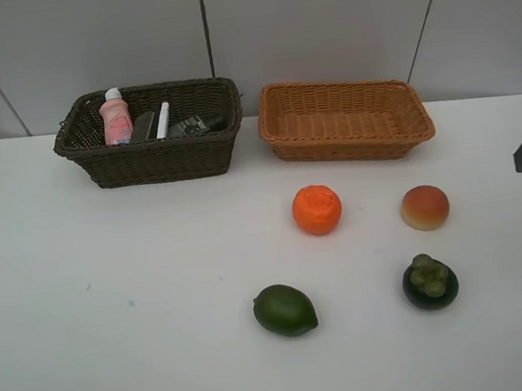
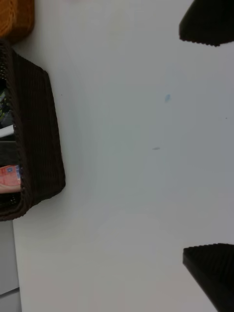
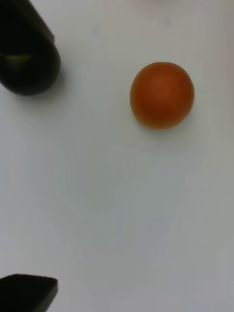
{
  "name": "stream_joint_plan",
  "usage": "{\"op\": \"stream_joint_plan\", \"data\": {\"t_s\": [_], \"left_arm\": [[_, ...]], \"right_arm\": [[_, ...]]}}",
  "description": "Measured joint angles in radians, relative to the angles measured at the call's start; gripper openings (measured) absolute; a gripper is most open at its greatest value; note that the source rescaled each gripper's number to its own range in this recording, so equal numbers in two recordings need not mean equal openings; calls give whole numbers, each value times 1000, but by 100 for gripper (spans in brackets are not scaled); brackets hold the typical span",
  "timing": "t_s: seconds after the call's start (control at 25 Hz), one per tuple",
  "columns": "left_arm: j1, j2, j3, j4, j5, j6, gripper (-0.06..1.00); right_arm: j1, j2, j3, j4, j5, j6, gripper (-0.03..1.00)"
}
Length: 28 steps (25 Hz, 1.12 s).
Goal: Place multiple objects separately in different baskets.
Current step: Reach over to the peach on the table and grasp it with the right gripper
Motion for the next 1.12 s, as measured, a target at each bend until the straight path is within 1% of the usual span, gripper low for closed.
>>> {"op": "stream_joint_plan", "data": {"t_s": [0.16, 0.32, 0.48, 0.68, 0.84, 1.12], "left_arm": [[0, 0, 0, 0, 0, 0, 100], [0, 0, 0, 0, 0, 0, 100], [0, 0, 0, 0, 0, 0, 100], [0, 0, 0, 0, 1, 0, 100], [0, 0, 0, 0, 1, 0, 100], [0, 0, 0, 0, 1, 0, 100]], "right_arm": [[9, 224, -80, 36, -11, -17, 98], [71, 406, -117, 38, -48, -64, 98], [141, 551, -156, 30, -76, -79, 98], [195, 639, -218, 13, -126, -82, 98], [197, 687, -259, 13, -156, -97, 98], [197, 755, -264, 9, -203, -108, 98]]}}
